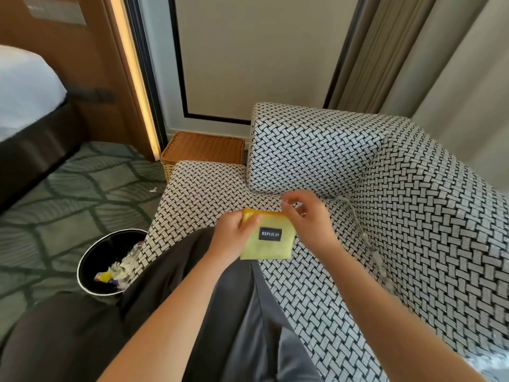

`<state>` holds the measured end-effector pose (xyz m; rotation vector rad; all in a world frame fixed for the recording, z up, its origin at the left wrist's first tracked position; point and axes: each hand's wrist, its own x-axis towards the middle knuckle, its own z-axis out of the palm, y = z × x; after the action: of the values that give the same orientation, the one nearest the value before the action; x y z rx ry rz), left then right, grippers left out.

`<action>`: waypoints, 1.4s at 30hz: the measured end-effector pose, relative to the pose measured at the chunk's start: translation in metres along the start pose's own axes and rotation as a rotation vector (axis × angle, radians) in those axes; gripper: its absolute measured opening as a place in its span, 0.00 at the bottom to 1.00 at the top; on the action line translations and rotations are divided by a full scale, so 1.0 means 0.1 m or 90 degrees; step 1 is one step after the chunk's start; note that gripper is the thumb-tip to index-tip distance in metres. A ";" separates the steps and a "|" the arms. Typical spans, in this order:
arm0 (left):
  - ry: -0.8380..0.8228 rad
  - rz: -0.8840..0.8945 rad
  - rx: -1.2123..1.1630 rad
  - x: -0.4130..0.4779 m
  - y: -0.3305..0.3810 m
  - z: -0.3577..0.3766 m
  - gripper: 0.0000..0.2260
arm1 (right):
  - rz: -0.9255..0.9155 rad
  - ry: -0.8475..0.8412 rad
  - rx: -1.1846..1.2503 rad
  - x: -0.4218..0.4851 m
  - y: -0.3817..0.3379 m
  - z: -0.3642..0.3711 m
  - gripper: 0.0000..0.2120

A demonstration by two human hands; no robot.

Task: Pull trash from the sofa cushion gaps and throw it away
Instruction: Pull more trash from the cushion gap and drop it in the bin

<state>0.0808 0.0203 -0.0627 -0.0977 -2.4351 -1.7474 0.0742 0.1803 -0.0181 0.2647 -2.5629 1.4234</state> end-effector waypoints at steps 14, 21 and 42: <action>-0.145 0.018 -0.061 -0.05 -0.06 -0.07 0.23 | 0.037 -0.369 -0.203 0.27 -0.27 0.10 0.17; -0.134 0.035 -0.068 -0.04 -0.08 -0.08 0.24 | 0.041 -0.295 -0.269 0.22 -0.31 0.13 0.15; -0.043 0.025 -0.047 -0.05 -0.09 -0.05 0.18 | 0.158 -0.032 -0.176 0.23 0.12 -0.14 0.09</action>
<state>0.0853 0.0126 -0.0701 -0.2151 -2.3972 -1.8469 0.0503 0.1968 -0.0151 -0.0622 -2.8734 1.1216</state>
